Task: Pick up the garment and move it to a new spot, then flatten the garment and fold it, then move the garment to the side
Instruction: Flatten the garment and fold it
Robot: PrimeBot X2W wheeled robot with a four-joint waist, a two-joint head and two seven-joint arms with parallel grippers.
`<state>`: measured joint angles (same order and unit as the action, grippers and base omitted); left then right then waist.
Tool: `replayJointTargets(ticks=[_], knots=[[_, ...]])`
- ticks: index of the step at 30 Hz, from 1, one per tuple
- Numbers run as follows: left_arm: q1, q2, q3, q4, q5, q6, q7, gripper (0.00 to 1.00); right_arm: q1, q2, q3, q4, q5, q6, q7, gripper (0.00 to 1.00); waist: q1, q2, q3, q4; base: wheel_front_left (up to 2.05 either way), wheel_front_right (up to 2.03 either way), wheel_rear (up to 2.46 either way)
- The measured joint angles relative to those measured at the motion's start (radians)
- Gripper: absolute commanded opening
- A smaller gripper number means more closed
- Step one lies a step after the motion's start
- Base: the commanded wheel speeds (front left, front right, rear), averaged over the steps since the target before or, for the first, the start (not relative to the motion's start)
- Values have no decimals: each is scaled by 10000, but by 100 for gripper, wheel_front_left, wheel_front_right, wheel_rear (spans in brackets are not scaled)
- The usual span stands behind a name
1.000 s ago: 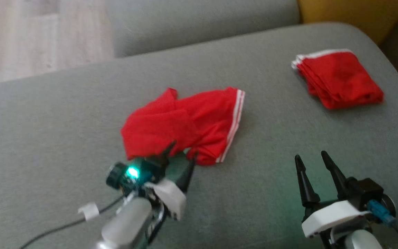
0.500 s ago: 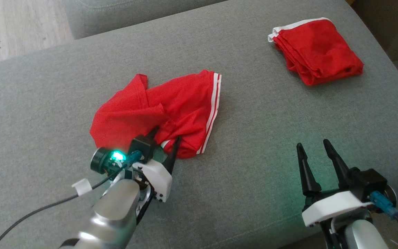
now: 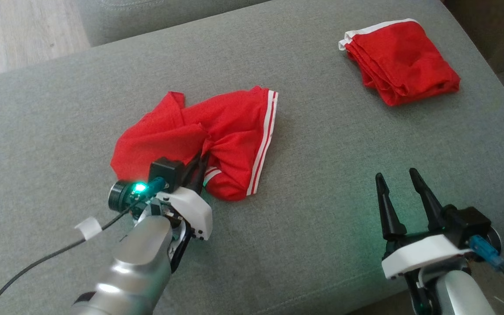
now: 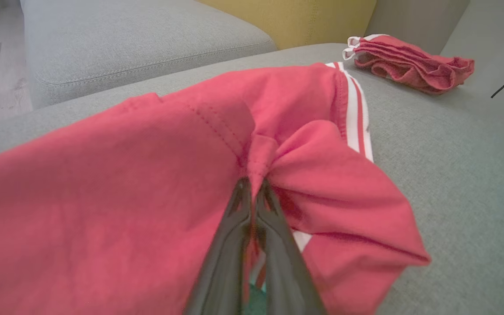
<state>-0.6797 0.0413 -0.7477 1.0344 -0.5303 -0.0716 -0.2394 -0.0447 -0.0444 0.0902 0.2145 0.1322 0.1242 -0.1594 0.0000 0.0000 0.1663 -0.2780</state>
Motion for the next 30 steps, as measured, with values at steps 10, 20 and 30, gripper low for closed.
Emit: replayJointTargets(ticks=[10,20,30], knots=[[-17,-6,150,-938,-508,113,-94,0,-7,0,-163,75,0,0,-2,100,0,0,-143,264,0,0,0],[514,451,2178,-3331,-466,838,-100,0,94,-2,-326,136,0,0,-35,100,-1,0,-558,1117,0,0,0],[3265,1103,3563,-3616,-727,1613,-100,0,190,0,-384,163,0,0,-46,100,-1,0,-815,1869,0,0,0]])
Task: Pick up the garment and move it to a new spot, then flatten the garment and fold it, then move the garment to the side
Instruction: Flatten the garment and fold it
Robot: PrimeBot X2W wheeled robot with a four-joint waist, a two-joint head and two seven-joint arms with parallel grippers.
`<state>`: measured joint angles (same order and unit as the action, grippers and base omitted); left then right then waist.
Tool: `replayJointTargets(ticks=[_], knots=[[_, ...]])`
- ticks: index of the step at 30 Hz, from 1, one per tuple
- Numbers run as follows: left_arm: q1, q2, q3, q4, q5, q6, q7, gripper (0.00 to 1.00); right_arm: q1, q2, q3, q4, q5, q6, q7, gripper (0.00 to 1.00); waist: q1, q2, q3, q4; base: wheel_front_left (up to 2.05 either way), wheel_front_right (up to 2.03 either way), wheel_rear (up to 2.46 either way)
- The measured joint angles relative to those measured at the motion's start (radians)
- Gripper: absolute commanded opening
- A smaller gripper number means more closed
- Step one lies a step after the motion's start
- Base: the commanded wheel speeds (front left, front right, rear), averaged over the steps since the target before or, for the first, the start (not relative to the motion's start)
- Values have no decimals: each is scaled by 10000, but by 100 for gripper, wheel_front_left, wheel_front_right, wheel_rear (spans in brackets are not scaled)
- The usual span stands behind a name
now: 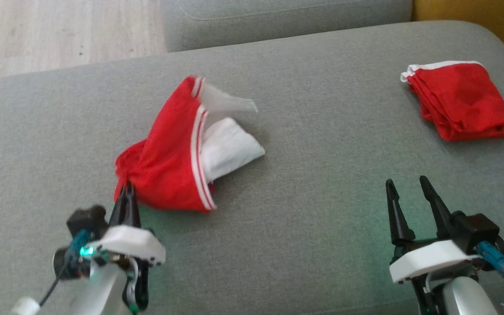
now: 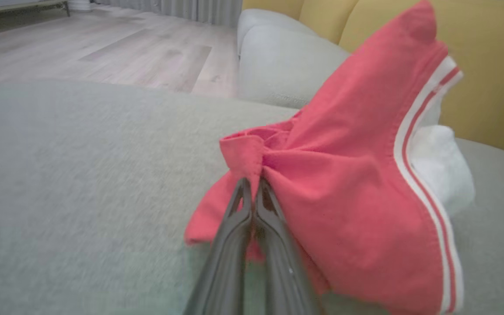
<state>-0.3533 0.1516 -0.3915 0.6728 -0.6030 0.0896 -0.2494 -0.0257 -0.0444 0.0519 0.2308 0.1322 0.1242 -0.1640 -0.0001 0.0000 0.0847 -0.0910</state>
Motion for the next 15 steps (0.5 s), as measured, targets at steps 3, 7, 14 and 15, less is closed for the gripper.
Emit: replayJointTargets(ticks=[3,7,14,15], knots=[[359,-2,69,33,-42,259,0,0,7,0,-8,10,0,0,0,100,0,0,-76,108,0,0,0],[551,0,98,192,46,466,0,0,35,0,0,46,0,0,2,100,0,0,-234,182,0,0,0],[813,-73,92,314,59,706,4,100,393,0,-21,96,0,0,15,100,0,0,-671,276,0,0,0],[873,-65,107,221,98,823,4,100,424,0,-33,102,0,0,15,100,0,0,-736,294,0,0,0]])
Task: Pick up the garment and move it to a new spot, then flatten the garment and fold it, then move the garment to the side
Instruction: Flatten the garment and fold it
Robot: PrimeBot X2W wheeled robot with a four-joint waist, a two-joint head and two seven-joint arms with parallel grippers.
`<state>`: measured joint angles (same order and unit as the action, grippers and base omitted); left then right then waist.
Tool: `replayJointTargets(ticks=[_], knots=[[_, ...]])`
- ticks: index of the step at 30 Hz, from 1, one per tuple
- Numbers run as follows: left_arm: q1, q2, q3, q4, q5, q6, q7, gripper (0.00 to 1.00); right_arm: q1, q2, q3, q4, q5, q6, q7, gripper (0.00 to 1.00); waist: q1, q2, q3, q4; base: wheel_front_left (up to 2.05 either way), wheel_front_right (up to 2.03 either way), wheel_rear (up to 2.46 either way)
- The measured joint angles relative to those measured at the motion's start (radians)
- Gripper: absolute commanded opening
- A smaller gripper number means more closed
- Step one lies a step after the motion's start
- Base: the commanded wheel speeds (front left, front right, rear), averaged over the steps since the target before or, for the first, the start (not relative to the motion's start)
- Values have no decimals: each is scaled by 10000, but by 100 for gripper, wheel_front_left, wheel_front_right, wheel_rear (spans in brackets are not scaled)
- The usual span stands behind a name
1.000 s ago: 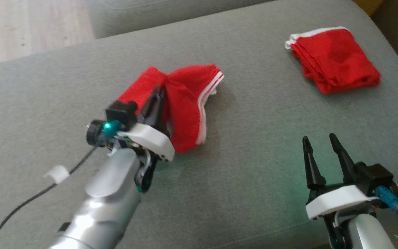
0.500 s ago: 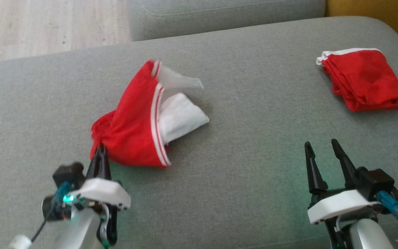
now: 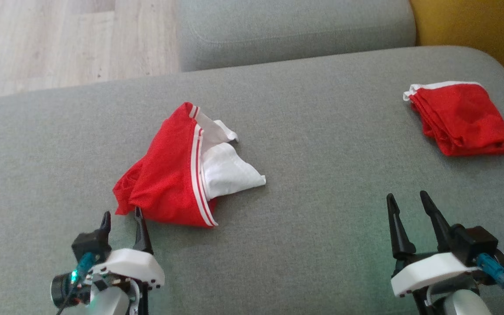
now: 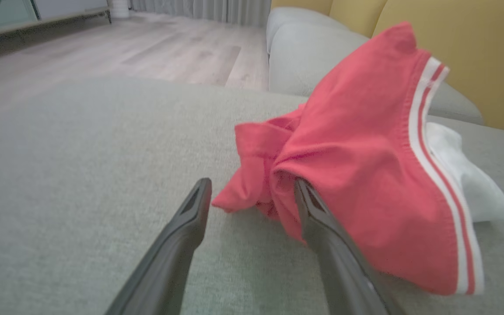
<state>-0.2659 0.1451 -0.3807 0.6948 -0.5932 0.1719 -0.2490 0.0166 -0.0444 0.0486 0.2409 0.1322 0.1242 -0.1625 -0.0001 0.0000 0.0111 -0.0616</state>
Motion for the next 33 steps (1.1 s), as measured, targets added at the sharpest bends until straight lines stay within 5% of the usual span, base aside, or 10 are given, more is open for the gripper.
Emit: replayJointTargets(ticks=[4,10,17,22,25,26,27,29,33], knots=[[106,48,-29,-1143,920,485,-2,100,18,0,-56,-13,0,0,40,100,-1,0,-203,56,0,0,0],[176,-401,-819,-1875,1327,270,63,100,128,0,38,-36,0,0,46,100,0,0,-292,-66,0,0,0],[231,-792,-1749,-790,1392,56,823,100,177,0,150,-173,-6,0,176,100,1,0,-143,-564,0,0,0],[-297,-830,-1678,282,1446,673,894,100,176,0,146,-236,-17,0,222,100,1,0,63,-883,0,0,0],[-605,-859,-1601,796,1402,685,892,100,176,0,144,-240,-17,0,222,100,2,0,166,-1005,0,0,0],[-648,-874,-1553,934,1346,736,874,82,175,0,148,-240,-17,0,222,100,2,0,183,-1036,0,0,0],[-674,-886,-1501,1093,1329,759,853,48,175,0,148,-238,-15,0,222,100,2,0,189,-1062,0,0,0],[-689,-895,-1417,1342,1244,757,786,0,175,0,146,-238,-15,0,222,100,2,0,179,-1085,0,0,0],[-831,-903,-1383,1595,1181,696,546,0,175,0,128,-236,-13,0,221,100,2,0,142,-1059,0,0,0]])
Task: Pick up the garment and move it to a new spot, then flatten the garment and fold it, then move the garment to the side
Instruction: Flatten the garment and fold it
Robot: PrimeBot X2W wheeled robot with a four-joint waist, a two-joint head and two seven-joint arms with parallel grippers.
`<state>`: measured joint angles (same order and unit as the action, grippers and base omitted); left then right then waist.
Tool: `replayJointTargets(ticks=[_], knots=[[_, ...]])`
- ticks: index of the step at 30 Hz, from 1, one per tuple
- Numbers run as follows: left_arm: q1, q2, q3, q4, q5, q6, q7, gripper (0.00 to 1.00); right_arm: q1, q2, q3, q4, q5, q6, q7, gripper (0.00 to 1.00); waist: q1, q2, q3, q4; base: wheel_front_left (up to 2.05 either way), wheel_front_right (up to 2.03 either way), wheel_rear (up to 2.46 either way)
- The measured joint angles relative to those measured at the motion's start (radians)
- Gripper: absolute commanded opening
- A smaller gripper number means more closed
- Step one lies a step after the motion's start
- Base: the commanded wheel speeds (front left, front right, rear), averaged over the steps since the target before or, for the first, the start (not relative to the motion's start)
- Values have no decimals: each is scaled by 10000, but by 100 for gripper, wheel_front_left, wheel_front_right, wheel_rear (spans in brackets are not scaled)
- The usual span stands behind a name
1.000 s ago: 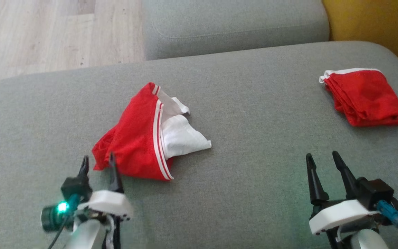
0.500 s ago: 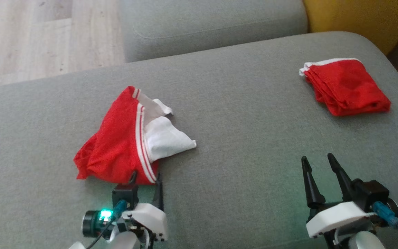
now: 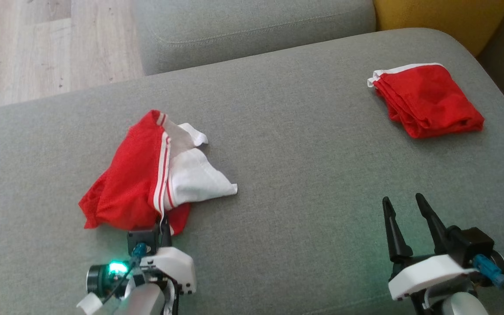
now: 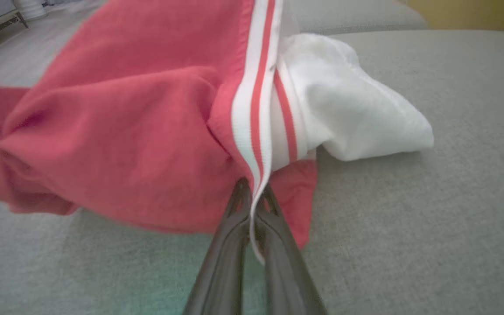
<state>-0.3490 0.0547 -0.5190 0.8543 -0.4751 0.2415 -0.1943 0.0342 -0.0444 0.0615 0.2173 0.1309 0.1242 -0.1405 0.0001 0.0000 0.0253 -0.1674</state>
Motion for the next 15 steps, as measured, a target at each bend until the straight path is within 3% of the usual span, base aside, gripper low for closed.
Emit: replayJointTargets(ticks=[7,15], knots=[[-847,-21,-309,-316,205,-326,-345,0,-2,0,-23,44,10,0,-2,100,0,0,-110,119,0,0,0],[-2626,-111,-1041,-1701,525,-761,-464,0,-16,0,-21,69,12,0,-15,100,0,0,-77,119,0,0,0]])
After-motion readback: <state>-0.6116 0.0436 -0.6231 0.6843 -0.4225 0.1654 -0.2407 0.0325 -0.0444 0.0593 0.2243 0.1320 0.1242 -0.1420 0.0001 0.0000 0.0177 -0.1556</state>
